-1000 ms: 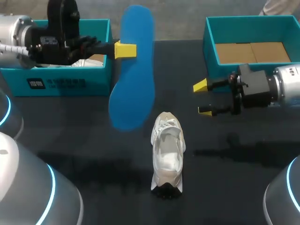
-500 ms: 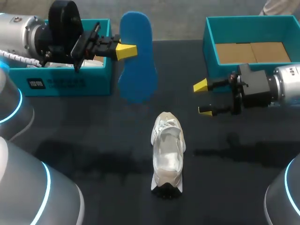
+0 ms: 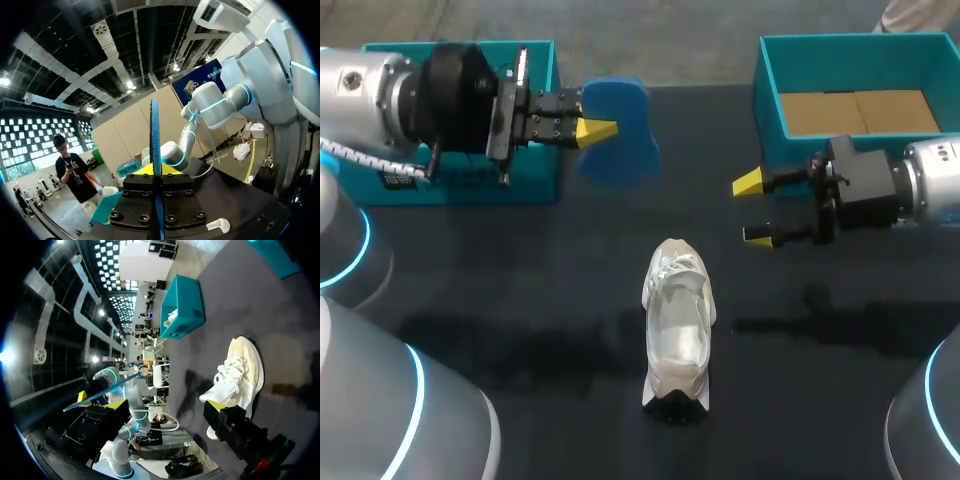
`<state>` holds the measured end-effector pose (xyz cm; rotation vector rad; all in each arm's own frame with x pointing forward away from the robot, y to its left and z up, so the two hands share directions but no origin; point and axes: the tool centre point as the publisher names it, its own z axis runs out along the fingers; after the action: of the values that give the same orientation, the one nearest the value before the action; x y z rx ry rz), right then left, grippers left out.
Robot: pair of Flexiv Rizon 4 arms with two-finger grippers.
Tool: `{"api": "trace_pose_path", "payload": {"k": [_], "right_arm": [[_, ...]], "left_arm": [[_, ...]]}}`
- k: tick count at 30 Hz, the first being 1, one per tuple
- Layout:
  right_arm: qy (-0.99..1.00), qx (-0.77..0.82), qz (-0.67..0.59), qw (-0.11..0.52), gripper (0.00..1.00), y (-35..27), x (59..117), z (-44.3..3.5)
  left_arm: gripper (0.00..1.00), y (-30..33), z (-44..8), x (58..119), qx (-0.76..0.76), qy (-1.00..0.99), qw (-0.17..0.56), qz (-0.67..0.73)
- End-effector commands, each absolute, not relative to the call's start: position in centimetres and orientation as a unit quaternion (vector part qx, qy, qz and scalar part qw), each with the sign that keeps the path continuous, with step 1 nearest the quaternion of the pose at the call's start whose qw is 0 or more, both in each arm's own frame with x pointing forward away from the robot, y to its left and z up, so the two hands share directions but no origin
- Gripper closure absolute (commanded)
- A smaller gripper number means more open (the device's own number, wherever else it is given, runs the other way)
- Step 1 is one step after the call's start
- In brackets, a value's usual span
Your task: Take the shoe out of the shoebox, open the shoe tongue, remove and reinsert the insole, then place the shoe into the shoebox
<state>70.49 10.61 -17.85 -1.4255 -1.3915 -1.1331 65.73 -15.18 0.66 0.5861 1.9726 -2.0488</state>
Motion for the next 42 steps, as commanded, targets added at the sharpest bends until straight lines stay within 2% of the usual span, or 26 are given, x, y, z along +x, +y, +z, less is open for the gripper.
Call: {"api": "trace_pose_path", "payload": {"k": [1, 6, 13, 22, 26, 30, 42], "right_arm": [[-0.553, -0.568, -0.449, 0.411, 0.0, 10.8, 70.5, -17.9], [-0.553, -0.568, -0.449, 0.411, 0.0, 10.8, 70.5, -17.9], [-0.553, -0.568, -0.449, 0.411, 0.0, 10.8, 70.5, -17.9], [-0.553, -0.568, -0.449, 0.411, 0.0, 10.8, 70.5, -17.9], [-0.553, -0.568, -0.449, 0.411, 0.0, 10.8, 70.5, -17.9], [-0.553, -0.568, -0.449, 0.411, 0.0, 10.8, 70.5, -17.9], [-0.553, -0.568, -0.449, 0.411, 0.0, 10.8, 70.5, -17.9]], "left_arm": [[1.0, -14.8, 0.6, 64.7, 0.182, 0.674, 0.136, -0.703], [1.0, -14.8, 0.6, 64.7, 0.182, 0.674, 0.136, -0.703], [1.0, -15.7, -1.8, 64.7, 0.374, 0.631, 0.296, -0.612], [1.0, -16.1, -4.2, 65.7, 0.48, 0.561, 0.395, -0.547], [1.0, -16.7, -5.3, 66.3, 0.504, 0.564, 0.414, -0.506], [1.0, -17.8, -7.0, 66.9, 0.506, 0.594, 0.391, -0.488], [1.0, -17.8, -7.0, 66.9, 0.506, 0.594, 0.391, -0.488]]}}
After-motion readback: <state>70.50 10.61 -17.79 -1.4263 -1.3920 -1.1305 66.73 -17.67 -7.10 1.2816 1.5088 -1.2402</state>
